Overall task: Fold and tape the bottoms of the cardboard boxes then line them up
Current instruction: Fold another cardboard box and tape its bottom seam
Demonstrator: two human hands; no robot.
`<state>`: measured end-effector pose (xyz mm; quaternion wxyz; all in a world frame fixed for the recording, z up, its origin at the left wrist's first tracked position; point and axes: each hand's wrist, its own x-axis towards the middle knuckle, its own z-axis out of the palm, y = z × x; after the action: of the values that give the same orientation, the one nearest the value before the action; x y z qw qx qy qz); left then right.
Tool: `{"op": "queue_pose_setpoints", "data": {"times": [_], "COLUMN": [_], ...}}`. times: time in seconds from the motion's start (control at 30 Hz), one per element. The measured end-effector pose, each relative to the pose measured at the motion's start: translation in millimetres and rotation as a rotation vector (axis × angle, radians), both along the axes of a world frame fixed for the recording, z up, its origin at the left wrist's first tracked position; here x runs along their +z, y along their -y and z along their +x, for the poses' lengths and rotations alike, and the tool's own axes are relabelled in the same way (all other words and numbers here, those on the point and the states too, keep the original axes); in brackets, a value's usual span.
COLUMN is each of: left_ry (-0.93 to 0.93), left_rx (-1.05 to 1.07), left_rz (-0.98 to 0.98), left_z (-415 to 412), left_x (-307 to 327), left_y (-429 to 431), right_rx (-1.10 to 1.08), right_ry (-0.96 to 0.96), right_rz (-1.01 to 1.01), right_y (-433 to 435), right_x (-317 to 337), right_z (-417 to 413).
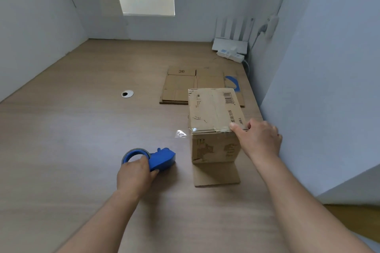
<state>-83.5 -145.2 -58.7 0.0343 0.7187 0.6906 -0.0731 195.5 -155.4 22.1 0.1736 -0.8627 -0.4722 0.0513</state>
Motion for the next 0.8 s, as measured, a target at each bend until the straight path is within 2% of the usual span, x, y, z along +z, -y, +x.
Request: {"op": "queue_pose_setpoints", "data": {"times": [0.07,0.17,0.27,0.4,0.53,0.63,0.7,0.8], "left_ry": [0.026,0.408,0.685,1.067,1.103,1.023,0.933,0.91], "left_rx": [0.057,-0.063,-0.202,0.092,0.126,0.151,0.153,0.137], "left_rz": [0.112,0.192,0.205,-0.005,-0.03,-0.011,0.044,0.121], "left_z": [15.0,62.2,110.7,134.3,130.5,124.9,125.0,123.1], "left_x": [7.0,30.8,51.4,56.6,58.5,54.9,53.2,52.8], "left_y": [5.1,22.5,26.3,7.9,3.0,-5.4,-8.7,-11.5], "right_rx": [0.018,0.041,0.056,0.09,0.182,0.285,0.283,0.27], "right_ry": [-0.046,-0.063,-0.038,-0.05,-0.092,-0.152,-0.072,0.012], "right_rz": [0.012,0.043,0.06,0.08,0.032,-0.057,-0.096,-0.06], "right_y": [-0.3,-0.1,-1.6,-4.9,-6.2,-4.9,-4.5,-4.7], "right_x": [-2.4,-6.0,-7.0,-9.5,-7.6,-1.9,0.5,-1.5], "right_z": [0.6,1.6,3.3,6.0,12.9,19.3,17.7,13.4]}}
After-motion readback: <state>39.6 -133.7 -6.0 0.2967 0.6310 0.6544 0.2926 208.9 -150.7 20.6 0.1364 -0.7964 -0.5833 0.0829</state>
